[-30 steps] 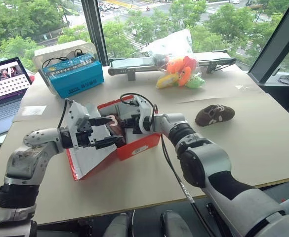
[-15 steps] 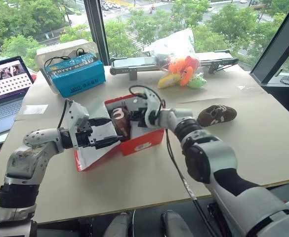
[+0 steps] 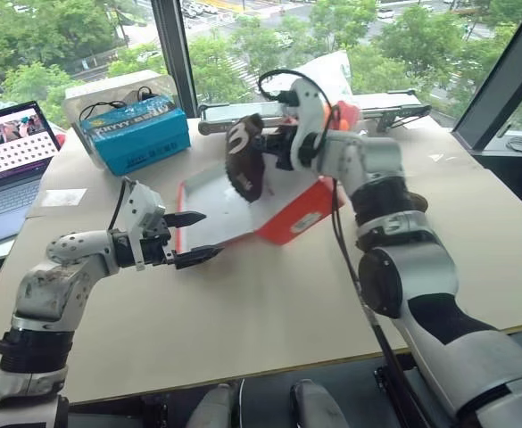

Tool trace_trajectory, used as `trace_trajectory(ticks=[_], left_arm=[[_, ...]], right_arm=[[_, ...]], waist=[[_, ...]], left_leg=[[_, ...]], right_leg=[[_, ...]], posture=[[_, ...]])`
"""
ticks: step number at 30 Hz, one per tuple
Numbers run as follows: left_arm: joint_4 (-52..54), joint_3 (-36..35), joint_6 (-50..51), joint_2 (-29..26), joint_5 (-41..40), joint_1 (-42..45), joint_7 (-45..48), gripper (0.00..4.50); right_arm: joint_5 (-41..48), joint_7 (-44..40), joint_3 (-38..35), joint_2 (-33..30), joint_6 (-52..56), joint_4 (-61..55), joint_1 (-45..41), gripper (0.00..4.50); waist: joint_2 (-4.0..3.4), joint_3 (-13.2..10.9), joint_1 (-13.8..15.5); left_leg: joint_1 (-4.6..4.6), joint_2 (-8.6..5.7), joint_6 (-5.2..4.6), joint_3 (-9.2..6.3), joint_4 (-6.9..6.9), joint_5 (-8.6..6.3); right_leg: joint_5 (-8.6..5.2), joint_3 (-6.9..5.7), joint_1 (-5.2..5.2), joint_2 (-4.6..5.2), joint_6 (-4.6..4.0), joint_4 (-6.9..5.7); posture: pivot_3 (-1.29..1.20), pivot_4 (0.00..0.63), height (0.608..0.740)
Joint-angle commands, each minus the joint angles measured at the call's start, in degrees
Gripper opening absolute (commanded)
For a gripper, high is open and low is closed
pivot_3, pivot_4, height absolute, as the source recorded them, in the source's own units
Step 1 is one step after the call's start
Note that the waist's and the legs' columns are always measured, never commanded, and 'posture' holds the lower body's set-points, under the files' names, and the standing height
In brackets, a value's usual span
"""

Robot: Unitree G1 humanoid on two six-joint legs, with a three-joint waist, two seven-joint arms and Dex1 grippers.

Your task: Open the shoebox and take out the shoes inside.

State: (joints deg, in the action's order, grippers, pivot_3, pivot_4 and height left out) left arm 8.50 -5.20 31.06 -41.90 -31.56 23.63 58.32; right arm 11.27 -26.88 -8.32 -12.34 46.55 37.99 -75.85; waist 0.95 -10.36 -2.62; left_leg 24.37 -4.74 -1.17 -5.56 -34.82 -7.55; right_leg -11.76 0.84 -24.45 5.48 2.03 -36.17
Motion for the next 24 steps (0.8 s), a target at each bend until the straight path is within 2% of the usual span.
trace_trajectory(ticks=[1,5,10,18,20,24], left_arm=[[0.32,0.08,-1.00,0.35,-0.02,0.91,0.48,4.50],[-0.39,0.52,-1.17,0.71,0.22,1.44,0.76,4.50],[-1.39,1.10,-1.44,1.04,0.52,2.33,1.23,4.50],[-2.37,1.60,-1.87,1.35,1.13,3.35,2.00,4.50],[-2.45,1.55,-1.92,1.40,1.14,3.38,2.08,4.50],[-2.37,1.43,-2.03,1.46,1.18,3.23,2.06,4.50]], right_arm=[[-0.06,2.10,0.70,-3.85,5.45,-13.38,2.54,0.03],[1.40,4.15,-1.99,-8.05,11.98,-22.42,7.55,0.03],[3.79,7.10,-5.60,-8.31,16.92,-28.40,11.06,0.03],[8.45,11.87,-11.31,-2.21,17.75,-29.49,8.64,0.03],[11.02,12.96,-14.21,-0.52,17.64,-29.19,7.18,0.03],[20.49,17.76,-25.46,5.89,17.39,-28.04,3.46,0.03]], waist=[[0.00,0.00,0.20],[0.00,0.00,0.17],[0.00,0.00,-0.06],[0.00,0.00,0.02],[-0.01,-0.01,0.11],[-0.01,-0.01,0.11]], left_leg=[[0.01,-0.02,0.00,0.00,-0.01,0.00],[0.04,-0.02,-0.18,0.01,0.00,0.11],[0.02,0.03,-0.25,0.03,-0.01,0.15],[0.01,0.17,-0.27,0.12,-0.02,0.17],[0.03,0.16,-0.27,0.13,-0.02,0.17],[0.02,0.18,-0.27,0.12,-0.01,0.17]], right_leg=[[0.00,-0.01,0.00,0.02,0.00,0.00],[0.00,0.01,-0.04,0.03,0.00,-0.03],[-0.01,0.02,-0.03,0.01,0.00,-0.02],[0.00,0.04,-0.03,-0.07,-0.03,0.00],[0.00,0.04,-0.03,-0.06,-0.03,0.00],[0.02,0.04,-0.04,-0.08,-0.06,-0.01]], posture=[[0.00,0.150,0.740],[0.00,0.150,0.740],[0.00,0.150,0.740],[0.00,0.150,0.740],[0.00,0.150,0.740],[0.00,0.150,0.740]])
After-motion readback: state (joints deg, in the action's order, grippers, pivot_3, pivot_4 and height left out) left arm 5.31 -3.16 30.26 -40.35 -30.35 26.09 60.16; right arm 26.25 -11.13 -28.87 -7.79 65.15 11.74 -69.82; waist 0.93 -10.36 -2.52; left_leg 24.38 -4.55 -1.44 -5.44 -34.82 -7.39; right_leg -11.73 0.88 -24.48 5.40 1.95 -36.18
